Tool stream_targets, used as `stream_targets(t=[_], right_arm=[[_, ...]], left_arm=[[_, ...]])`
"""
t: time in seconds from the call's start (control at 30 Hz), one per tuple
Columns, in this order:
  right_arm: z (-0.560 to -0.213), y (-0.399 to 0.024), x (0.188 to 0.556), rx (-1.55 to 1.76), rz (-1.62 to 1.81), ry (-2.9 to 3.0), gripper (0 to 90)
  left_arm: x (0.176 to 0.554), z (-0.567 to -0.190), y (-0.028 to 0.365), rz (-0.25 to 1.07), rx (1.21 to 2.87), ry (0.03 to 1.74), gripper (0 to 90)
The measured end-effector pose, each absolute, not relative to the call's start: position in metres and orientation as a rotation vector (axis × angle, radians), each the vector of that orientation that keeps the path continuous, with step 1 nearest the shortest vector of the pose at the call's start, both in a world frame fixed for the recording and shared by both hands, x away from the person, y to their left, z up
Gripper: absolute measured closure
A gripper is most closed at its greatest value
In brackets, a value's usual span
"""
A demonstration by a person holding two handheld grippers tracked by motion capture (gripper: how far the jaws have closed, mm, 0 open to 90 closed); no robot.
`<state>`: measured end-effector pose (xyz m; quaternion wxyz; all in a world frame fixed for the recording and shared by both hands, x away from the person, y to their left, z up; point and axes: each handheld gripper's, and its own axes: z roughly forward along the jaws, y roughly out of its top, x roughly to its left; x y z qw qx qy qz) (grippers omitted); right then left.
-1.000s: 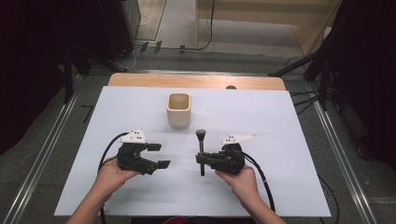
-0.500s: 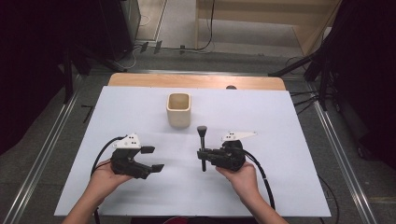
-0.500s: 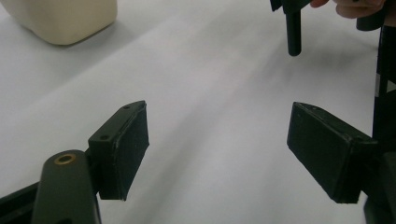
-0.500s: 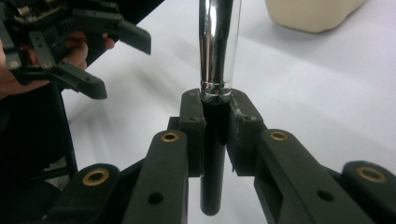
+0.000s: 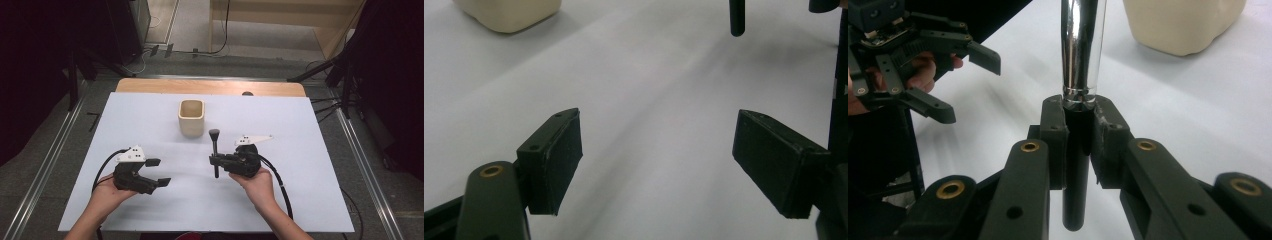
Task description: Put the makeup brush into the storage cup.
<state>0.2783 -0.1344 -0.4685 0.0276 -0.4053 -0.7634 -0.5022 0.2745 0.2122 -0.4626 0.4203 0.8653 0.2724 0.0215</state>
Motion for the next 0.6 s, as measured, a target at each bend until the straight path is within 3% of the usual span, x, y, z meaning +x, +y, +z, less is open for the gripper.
stream_targets(t=[0.6], right_arm=[[-0.451, -0.124, 0.3, -1.276, -1.6, -2.328, 79.6]], left_arm=[[0.275, -0.463, 0.217, 0.052, 2.167, 0.707, 20.7]])
